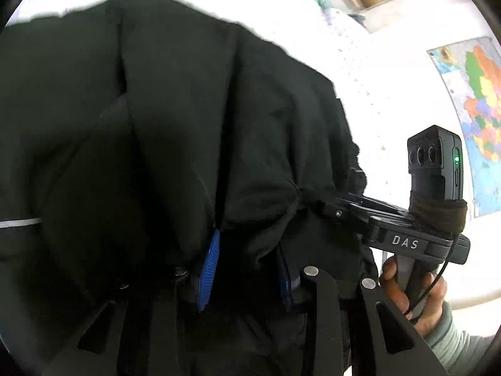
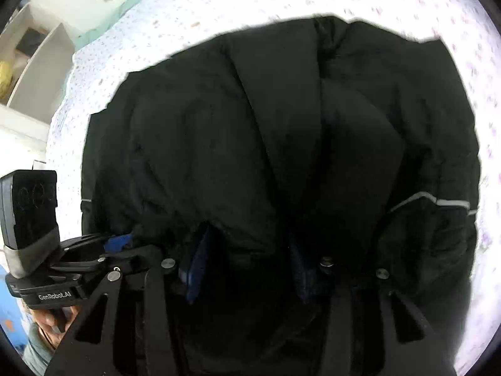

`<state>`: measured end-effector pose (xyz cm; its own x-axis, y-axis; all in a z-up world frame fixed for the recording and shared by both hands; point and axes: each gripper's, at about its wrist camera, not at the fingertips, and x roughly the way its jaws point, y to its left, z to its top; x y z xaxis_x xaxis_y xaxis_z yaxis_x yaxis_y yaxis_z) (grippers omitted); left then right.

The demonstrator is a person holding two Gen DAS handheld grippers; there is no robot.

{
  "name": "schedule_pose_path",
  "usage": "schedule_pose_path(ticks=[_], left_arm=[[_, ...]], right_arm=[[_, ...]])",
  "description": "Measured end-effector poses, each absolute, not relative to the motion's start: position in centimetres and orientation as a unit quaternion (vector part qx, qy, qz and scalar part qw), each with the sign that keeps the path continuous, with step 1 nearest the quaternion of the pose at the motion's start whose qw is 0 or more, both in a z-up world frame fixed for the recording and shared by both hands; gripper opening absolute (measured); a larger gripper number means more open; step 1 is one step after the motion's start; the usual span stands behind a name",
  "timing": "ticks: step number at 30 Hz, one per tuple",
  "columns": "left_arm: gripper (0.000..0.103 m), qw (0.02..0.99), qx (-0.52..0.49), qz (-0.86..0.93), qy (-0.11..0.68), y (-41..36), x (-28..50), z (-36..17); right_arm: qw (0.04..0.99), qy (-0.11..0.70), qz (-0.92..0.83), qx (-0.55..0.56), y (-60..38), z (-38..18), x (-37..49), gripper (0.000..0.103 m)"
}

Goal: Fold large clothes
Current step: 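Grasp the folded jacket edge with both grippers and lift it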

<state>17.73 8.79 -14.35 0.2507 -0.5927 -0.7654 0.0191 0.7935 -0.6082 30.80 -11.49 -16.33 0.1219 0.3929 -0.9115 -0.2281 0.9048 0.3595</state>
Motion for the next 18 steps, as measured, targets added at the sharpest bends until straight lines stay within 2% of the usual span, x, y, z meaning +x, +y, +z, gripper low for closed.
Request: schedule_pose_path(ticks=[6,9,11,16,18], left_arm=[[0.036,0.794,-0.211,-0.221,0.525,10.3,12.1,-7.6],[0.036,0.796,-0.222,-0.214,0.520,10.5,11.9,-6.9],[0.036,0.786,-0.233,-0.200,0.536,10.5,12.0,-8.6],[0.035,0.768,-0.265,-0.157,0.561,10.0,11.7,-14.9],[0.035,0.769,-0.280,-0.145,0.556,10.1,11.3,-15.7]], right_arm=[[0.788,0.562,0.252,0.008,-11.8,-8.2,25.1,0.048],[0.793,0.546,0.271,-0.010,-11.2,-6.6,23.0,0.048],[0.788,0.553,0.267,-0.032,-9.9,-7.5,22.3,0.048],[0.758,0.605,0.224,-0.097,-7.6,-14.1,22.6,0.048],[0.759,0.609,0.214,-0.087,-7.6,-15.8,22.6,0.050]])
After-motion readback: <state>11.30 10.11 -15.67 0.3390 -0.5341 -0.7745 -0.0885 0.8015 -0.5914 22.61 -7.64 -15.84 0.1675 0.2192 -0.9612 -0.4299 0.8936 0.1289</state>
